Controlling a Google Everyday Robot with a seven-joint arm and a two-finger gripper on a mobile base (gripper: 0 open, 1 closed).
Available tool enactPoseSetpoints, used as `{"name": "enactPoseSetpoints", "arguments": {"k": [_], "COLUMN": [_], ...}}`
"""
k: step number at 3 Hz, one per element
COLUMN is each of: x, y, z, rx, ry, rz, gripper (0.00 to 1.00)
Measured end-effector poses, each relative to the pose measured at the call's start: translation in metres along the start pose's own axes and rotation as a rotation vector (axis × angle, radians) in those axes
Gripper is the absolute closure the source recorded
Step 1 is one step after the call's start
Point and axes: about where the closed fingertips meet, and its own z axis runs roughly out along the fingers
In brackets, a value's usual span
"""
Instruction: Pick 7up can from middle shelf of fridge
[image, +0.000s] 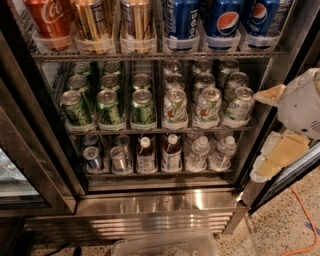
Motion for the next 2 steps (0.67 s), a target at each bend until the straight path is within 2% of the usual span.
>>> {"name": "enactPoseSetpoints", "arguments": {"k": [1, 2], "x": [0.0000, -0.0020], "y": [0.0000, 0.0021], "z": [0.0000, 0.0002], "rx": [0.000, 0.035], "ry": [0.000, -0.024], "rz": [0.000, 0.012], "gripper": [0.00, 0.00]}}
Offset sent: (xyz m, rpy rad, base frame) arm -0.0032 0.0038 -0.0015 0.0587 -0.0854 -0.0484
